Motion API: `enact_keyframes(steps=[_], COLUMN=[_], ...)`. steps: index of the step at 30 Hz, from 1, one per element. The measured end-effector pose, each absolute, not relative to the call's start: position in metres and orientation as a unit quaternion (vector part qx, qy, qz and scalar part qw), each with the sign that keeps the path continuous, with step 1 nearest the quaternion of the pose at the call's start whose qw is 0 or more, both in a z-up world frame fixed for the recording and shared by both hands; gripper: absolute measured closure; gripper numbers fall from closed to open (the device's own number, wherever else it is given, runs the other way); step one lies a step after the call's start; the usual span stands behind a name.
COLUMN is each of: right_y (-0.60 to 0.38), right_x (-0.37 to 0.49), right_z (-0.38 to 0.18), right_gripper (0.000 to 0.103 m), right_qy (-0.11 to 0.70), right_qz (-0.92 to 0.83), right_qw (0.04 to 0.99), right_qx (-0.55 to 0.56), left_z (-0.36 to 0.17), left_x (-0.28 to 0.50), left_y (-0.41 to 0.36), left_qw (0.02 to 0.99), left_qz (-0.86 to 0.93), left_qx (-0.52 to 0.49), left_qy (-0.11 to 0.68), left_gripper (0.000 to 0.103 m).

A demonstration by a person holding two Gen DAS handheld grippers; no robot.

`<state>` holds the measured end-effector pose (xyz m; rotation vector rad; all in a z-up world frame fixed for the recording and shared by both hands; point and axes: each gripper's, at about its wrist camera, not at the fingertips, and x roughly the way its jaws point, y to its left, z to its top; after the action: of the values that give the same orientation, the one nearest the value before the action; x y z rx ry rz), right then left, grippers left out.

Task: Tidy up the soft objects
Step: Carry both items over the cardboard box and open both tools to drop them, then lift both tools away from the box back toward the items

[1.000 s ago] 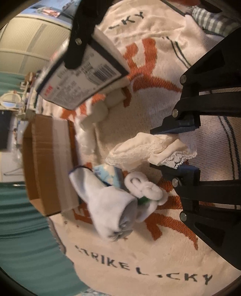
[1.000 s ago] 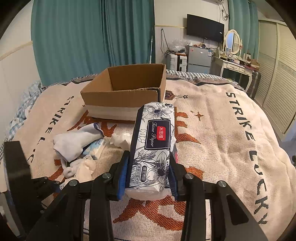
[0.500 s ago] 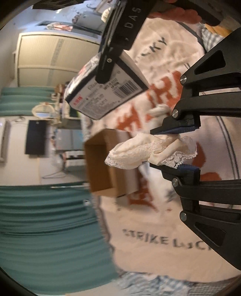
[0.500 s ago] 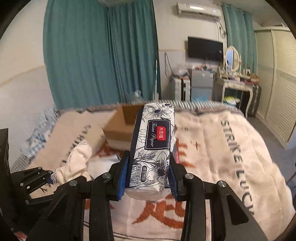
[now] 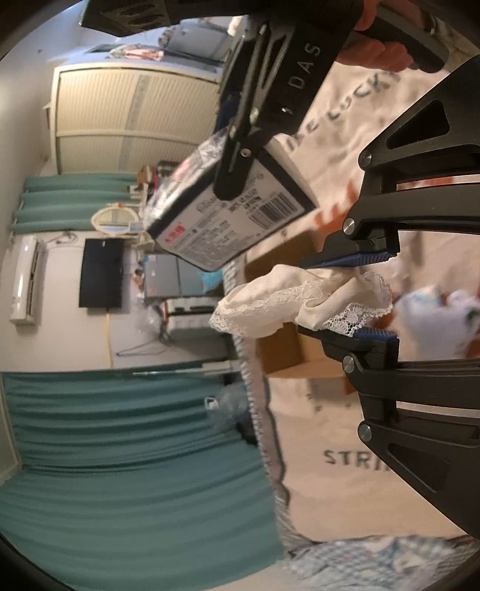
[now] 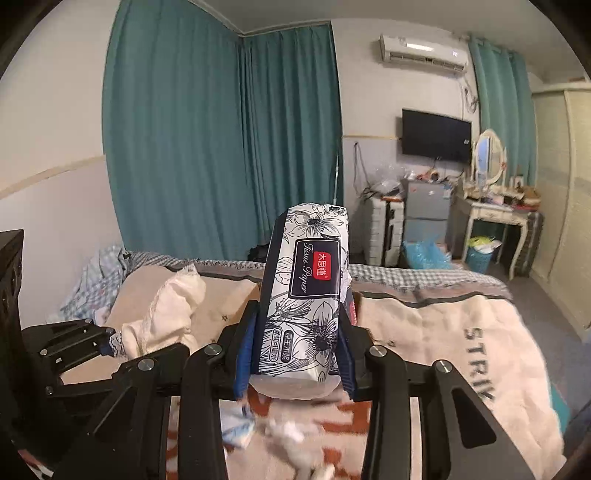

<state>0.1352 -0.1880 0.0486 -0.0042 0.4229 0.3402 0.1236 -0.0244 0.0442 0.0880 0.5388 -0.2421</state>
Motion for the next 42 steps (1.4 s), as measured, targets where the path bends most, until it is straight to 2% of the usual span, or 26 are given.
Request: enact_keyframes(steps=[9, 12, 13, 14, 15, 16, 17, 19, 25, 30, 33, 35, 38, 40, 42], right_y=[-0.172, -0.174, -0.174, -0.176, -0.178, -0.179, -0.181, -0.186, -0.199, -0.206, -0.209, -0.211, -0.212, -0.211, -0.210], right_x=[0.267, 0.300, 0.307, 0.312, 0.314, 0.316, 0.316, 0.312, 0.279, 0.223, 0.174, 0.147, 0.102, 0.075, 0.052], right_z=[-0.034, -0.062, -0.068, -0.073, -0.077, -0.079, -0.079, -0.077, -0.037, 0.046, 0.100, 0.124, 0.152, 0.162, 0.166], right_gripper=[0.065, 0.062, 0.061, 0.059, 0.052, 0.038, 0.033, 0.032, 0.032, 0.031, 0.025, 0.024, 0.017, 0.007, 0.001], right_qy=[0.277, 0.306, 0.316, 0.322, 0.320, 0.315, 0.310, 0.302, 0.283, 0.243, 0.208, 0.194, 0.174, 0.166, 0.160], right_qz=[0.167, 0.174, 0.174, 0.173, 0.160, 0.146, 0.145, 0.141, 0.130, 0.117, 0.101, 0.101, 0.102, 0.103, 0.112], right_qw=[0.946, 0.935, 0.932, 0.930, 0.934, 0.938, 0.939, 0.943, 0.950, 0.963, 0.972, 0.975, 0.979, 0.980, 0.980], right_qx=[0.013, 0.033, 0.030, 0.025, 0.019, 0.014, 0.014, 0.022, 0.017, -0.021, -0.037, -0.035, -0.032, -0.032, -0.028], left_z=[-0.031, -0.055, -0.063, -0.069, -0.070, -0.072, -0.073, -0.071, -0.026, 0.066, 0.116, 0.144, 0.166, 0.174, 0.172], left_x=[0.246, 0.271, 0.279, 0.284, 0.284, 0.286, 0.286, 0.284, 0.253, 0.191, 0.150, 0.117, 0.080, 0.059, 0.043], left_y=[-0.018, -0.017, -0.016, -0.013, -0.013, -0.010, -0.009, -0.009, -0.003, -0.007, -0.005, -0.003, 0.003, 0.007, 0.011], left_qw=[0.943, 0.936, 0.933, 0.933, 0.934, 0.936, 0.937, 0.938, 0.947, 0.968, 0.977, 0.982, 0.986, 0.987, 0.987], left_qz=[-0.107, -0.104, -0.098, -0.091, -0.088, -0.084, -0.081, -0.077, -0.058, -0.045, -0.033, -0.036, -0.044, -0.045, -0.034], left_qx=[0.079, 0.086, 0.086, 0.084, 0.081, 0.074, 0.070, 0.069, 0.064, 0.083, 0.082, 0.077, 0.064, 0.061, 0.061], left_qy=[0.306, 0.325, 0.334, 0.339, 0.337, 0.333, 0.331, 0.330, 0.309, 0.232, 0.194, 0.170, 0.148, 0.143, 0.148], left_gripper=[0.074, 0.073, 0.066, 0.050, 0.041, 0.025, 0.020, 0.020, 0.020, 0.019, 0.015, 0.013, 0.010, 0.009, 0.009])
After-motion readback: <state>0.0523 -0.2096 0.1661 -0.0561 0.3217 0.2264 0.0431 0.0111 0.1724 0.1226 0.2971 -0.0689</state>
